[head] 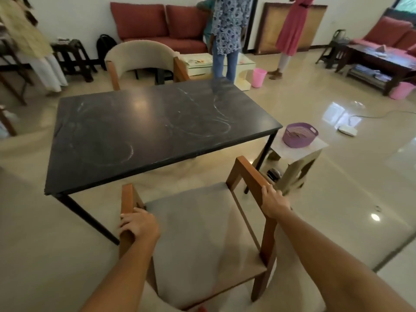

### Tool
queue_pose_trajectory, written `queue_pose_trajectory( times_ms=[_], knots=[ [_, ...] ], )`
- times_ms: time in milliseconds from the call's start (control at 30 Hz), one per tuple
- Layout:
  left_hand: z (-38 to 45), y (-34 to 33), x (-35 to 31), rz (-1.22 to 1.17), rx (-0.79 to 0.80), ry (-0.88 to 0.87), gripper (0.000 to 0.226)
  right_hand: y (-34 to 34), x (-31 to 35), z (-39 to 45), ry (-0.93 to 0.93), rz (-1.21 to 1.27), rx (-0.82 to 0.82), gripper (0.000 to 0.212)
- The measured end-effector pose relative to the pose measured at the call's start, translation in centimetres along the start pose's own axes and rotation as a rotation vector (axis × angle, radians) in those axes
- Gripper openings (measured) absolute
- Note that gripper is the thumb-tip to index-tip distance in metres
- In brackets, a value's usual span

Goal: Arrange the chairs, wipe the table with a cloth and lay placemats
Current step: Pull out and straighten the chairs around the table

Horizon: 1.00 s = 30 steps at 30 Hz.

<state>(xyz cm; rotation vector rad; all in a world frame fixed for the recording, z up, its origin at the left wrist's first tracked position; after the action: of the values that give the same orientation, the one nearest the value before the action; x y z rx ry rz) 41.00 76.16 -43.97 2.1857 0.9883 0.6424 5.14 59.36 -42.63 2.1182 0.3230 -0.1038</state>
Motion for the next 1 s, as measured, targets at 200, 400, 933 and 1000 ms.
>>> queue_pose_trajectory(
  times_ms=[200,400,933,1000],
  knots=[
    [1.5,0.7,0.2,-0.011,-0.014,0.077,0.062,-0.2,0.4,3.1,-0.036,-0.089,-0.017,0.073],
    [1.6,1.0,1.3,-0.174,0.001,0.189,0.042,-0.5,-0.4,6.3,-0.030,0.044,0.015,0.075],
    [5.9,1.8,1.5,-0.178,-0.256,-0.111,0.046,2.0,-1.1,10.4,0.075,0.040,-0.096,0.081],
    [6.2,1.9,1.1,-0.197,-0.273,-0.114,0.048,2.5,-1.2,11.0,0.076,0.024,-0.099,0.082]
  ],
)
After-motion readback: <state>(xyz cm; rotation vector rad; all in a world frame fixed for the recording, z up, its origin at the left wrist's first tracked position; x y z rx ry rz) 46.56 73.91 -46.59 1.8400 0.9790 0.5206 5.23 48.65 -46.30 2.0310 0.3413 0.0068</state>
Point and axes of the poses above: each hand's wrist, its own z-axis towards the middle knuckle, its own y-axis out of the back of the hand, x = y × z, the point moved 5 cm from there along z, towards the middle knuckle, and after that the axes turned 15 degrees about x, right-handed, at the moved point
